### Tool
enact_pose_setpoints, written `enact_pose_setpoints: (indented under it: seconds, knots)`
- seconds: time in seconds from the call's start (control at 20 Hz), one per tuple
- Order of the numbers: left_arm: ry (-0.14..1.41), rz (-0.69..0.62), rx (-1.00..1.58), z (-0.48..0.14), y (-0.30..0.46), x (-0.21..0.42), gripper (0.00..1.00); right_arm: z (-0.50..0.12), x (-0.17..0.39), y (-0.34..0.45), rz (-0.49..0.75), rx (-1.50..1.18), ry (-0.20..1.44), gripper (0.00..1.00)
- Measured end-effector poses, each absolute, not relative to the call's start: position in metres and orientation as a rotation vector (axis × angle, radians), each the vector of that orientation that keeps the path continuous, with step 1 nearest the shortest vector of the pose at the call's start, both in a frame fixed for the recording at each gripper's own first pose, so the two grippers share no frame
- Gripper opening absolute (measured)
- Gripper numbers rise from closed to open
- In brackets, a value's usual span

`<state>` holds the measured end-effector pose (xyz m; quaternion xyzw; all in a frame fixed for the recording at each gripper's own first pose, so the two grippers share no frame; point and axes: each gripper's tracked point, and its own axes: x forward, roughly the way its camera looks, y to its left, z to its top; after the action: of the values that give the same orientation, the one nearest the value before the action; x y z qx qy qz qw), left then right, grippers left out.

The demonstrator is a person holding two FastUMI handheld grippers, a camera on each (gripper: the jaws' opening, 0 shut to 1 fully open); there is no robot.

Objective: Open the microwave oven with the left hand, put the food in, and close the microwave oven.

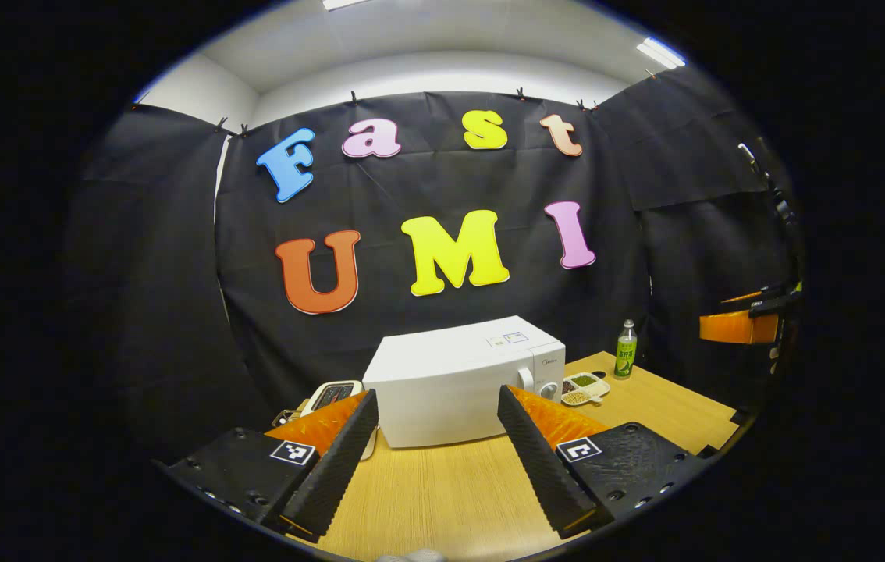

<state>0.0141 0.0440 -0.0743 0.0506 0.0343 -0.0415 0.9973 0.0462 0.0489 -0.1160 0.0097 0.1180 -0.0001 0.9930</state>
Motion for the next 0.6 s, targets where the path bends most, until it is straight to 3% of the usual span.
enact_pose_setpoints:
  seconds: [0.05,0.1,0.15,0.2,0.4,0.45,0.6]
  knots:
    - [0.067,-0.089,0.075,-0.069,0.043,0.009,0.96,-0.114,0.045,0.049,-0.008,0.009,0.229,0.92]
    - [0.07,-0.095,0.053,-0.067,0.042,0.006,0.96,-0.109,0.045,0.048,-0.016,0.001,0.215,1.0]
    - [0.07,-0.089,0.04,-0.063,0.044,0.002,0.96,-0.104,0.045,0.05,-0.015,-0.001,0.2,1.0]
    - [0.072,-0.07,0.035,-0.06,0.051,-0.001,0.96,-0.101,0.046,0.053,-0.015,-0.002,0.19,0.92]
    - [0.084,-0.023,0.014,-0.057,0.065,-0.002,0.96,-0.087,0.048,0.064,0.001,0.005,0.149,0.92]
    - [0.086,-0.009,0.018,-0.057,0.069,-0.001,0.96,-0.086,0.049,0.065,0.001,0.004,0.15,1.0]
    - [0.084,0.019,0.024,-0.052,0.077,0.001,0.96,-0.075,0.058,0.065,0.007,0.012,0.13,0.92]
